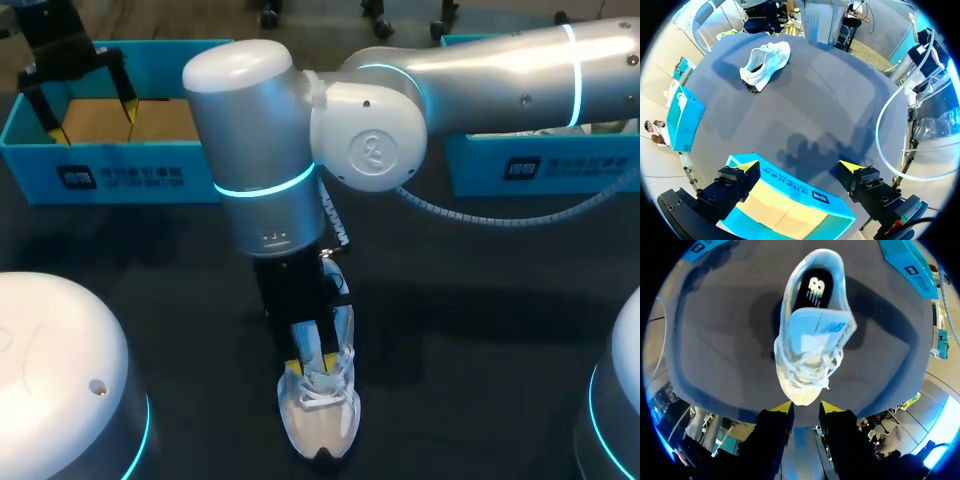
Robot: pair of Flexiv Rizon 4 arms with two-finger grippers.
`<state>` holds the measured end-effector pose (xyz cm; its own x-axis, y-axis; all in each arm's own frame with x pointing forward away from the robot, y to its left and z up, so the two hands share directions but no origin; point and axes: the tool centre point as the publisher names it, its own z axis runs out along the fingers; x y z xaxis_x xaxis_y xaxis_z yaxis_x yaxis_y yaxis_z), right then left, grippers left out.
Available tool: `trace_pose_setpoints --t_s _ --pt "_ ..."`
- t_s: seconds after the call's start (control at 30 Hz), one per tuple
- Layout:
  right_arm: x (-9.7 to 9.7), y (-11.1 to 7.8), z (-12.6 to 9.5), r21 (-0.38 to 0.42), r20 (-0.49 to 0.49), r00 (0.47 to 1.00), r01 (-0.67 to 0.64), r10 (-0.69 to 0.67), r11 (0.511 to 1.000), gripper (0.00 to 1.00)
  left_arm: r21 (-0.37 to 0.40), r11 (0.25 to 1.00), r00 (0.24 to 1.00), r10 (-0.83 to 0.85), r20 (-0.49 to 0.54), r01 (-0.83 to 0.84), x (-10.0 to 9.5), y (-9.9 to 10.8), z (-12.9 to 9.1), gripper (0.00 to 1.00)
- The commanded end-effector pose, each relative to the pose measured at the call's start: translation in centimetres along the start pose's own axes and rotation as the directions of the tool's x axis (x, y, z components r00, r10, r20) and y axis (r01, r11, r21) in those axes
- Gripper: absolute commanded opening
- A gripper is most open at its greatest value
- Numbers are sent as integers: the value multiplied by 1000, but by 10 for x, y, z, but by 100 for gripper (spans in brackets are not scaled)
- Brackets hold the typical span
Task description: Take the shoe out of the shoebox, open the shoe tongue, remove and reinsert the insole, then place the shoe into the shoebox
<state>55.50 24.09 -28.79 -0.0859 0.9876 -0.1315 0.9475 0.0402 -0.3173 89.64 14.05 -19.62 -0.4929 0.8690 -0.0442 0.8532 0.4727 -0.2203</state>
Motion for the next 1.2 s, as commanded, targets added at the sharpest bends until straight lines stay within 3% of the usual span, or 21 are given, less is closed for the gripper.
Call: trace_pose_setpoints --t_s 0.03,0.57,0.93,1.2 --pt "-12 10 5 -56 -29 997 -77 76 995 33 1 1000 1000 1 -3 -1 0 1 0 100" --pt "-29 81 32 -93 -96 995 -9 0 996 32 1 1000 1000 1 -3 -1 0 1 0 100" --pt "-13 67 2 -91 2 998 -55 55 994 30 1 1000 1000 1 -3 -1 0 1 0 100" --pt "-14 103 20 -132 -24 999 30 -34 991 33 1 1000 1000 1 -3 -1 0 1 0 100"
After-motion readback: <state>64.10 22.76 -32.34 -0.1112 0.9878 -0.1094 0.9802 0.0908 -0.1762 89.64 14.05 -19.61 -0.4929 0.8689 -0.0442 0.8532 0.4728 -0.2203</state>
